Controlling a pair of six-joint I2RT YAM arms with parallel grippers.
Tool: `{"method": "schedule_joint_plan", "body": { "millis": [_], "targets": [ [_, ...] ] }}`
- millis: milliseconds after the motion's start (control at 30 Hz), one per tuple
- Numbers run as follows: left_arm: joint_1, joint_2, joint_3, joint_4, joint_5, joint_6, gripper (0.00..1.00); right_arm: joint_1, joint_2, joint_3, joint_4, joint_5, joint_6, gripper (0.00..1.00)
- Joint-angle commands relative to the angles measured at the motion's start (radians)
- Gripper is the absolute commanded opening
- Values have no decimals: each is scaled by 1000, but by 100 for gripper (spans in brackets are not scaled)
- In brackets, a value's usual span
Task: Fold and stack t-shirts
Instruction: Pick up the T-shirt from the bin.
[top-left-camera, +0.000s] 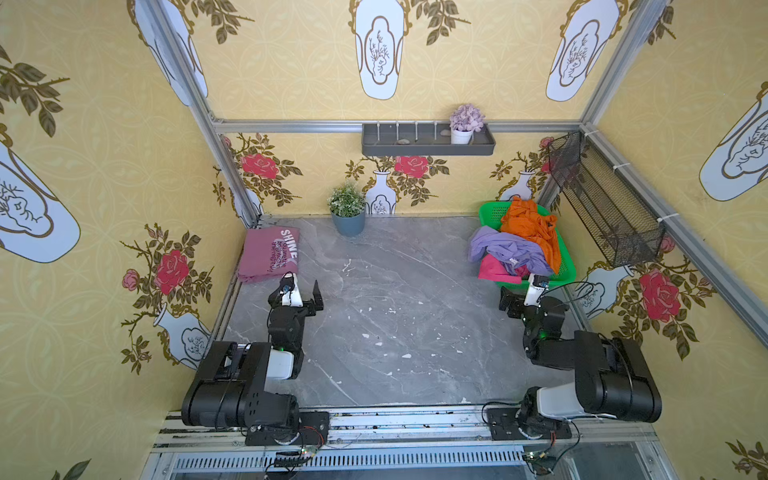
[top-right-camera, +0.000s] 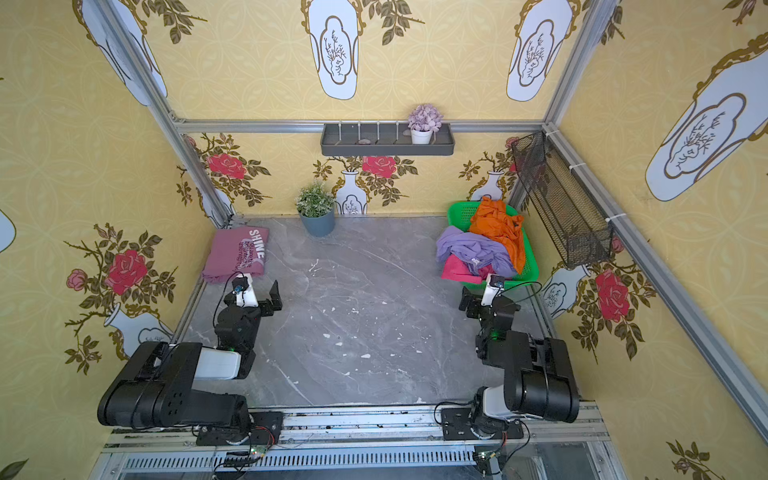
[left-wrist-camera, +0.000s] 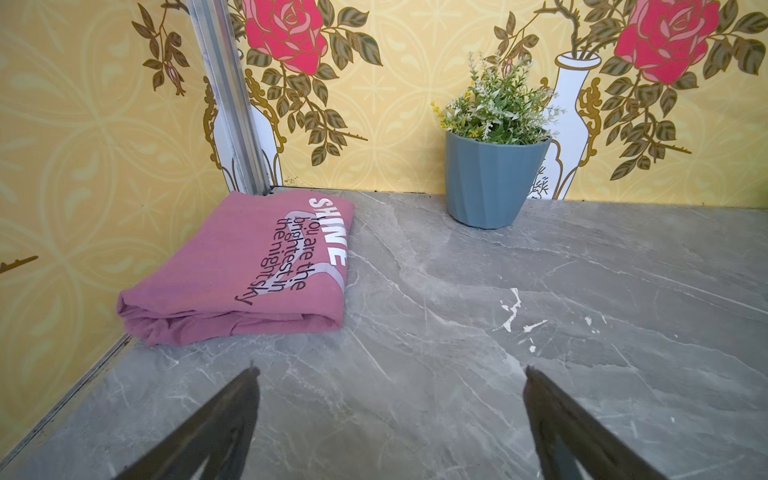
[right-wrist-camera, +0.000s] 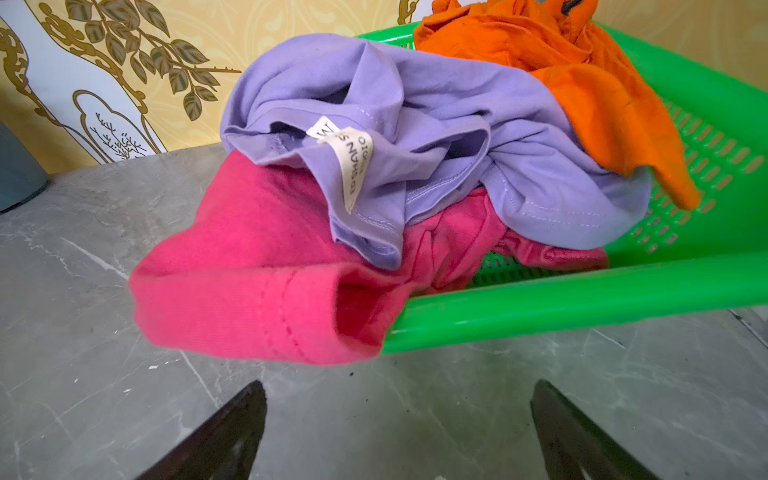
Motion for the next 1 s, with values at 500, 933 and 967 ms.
{"method": "schedule_joint_plan", "body": {
  "millis": [500, 933, 967],
  "targets": [
    [2, 0, -1, 16, 5, 2, 99, -6, 0, 5, -1, -2, 3, 98],
    [-12, -62, 25, -65, -73, -6, 99, 11, -45, 23, -45, 51, 9, 98],
    [-46, -137, 56, -196, -151, 12, 99, 40, -121, 82, -229, 101, 3, 98]
  ]
}}
